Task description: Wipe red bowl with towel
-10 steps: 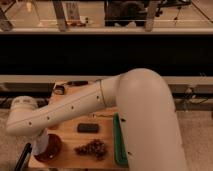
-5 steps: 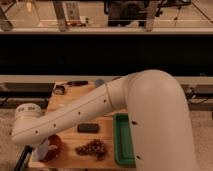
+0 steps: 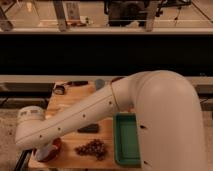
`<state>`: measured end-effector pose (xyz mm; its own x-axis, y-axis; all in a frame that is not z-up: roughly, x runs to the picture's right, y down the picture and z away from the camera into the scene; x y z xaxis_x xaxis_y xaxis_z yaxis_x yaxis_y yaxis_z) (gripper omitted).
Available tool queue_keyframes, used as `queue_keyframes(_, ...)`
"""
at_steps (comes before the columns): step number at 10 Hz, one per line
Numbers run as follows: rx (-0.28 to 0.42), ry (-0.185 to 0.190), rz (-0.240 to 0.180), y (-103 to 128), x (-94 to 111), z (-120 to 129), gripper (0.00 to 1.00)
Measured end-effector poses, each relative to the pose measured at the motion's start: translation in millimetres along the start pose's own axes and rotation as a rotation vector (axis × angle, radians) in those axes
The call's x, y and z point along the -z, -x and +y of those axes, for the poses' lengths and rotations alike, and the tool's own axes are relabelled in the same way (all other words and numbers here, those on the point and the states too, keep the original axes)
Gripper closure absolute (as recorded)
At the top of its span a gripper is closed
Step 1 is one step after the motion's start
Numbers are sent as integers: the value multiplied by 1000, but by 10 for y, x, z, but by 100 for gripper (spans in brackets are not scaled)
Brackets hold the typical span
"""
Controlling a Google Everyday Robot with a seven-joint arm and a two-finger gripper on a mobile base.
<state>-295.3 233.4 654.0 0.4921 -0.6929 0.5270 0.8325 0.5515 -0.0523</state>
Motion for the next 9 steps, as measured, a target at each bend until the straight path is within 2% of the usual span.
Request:
queue_keyframes(2,2,2,11,10,19,-6,78)
queue_keyframes(7,-27,-14,2,31,16,-22,28)
queue_keyframes(8,-33,-16,1,22,10,-12,22)
queue_keyframes(9,-38,-17,1,17,6,-2,20)
